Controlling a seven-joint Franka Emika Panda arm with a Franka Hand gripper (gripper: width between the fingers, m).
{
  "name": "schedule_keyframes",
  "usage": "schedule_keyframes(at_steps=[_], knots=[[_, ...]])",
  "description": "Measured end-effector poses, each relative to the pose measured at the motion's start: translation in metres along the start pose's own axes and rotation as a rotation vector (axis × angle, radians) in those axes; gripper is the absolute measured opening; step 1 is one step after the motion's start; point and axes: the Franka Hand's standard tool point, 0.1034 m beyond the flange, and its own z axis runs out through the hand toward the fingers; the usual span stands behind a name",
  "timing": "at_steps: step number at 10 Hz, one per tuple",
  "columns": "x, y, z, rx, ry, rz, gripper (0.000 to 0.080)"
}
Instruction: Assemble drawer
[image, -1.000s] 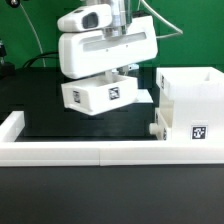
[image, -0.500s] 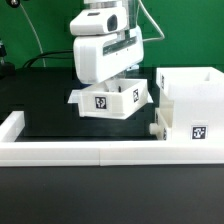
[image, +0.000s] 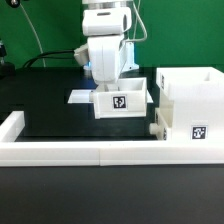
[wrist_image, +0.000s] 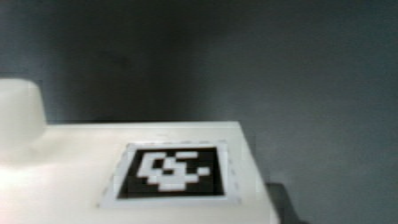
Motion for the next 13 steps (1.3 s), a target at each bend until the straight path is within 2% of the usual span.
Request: schedule_keyframes(at_steps=[3,7,9,11,12,13], knots=[[-0.001,0.000,0.000,0.000,-0.004,-0.024,0.0044],[0.001,0.015,0.000,-0.014,-0.001,-0.031,0.0044],[0.008,0.024,0.002,-0.018,-0.006,-0.059,0.0044],[0.009,0.024,0.004,-0.016,-0.008,-0.066,0.0044],[0.008,0.023,0.004,-0.010,-0.009,-0.065,0.0044],[0.008,0.019,0.005,0.022,-0.012,-0.065,0.0044]])
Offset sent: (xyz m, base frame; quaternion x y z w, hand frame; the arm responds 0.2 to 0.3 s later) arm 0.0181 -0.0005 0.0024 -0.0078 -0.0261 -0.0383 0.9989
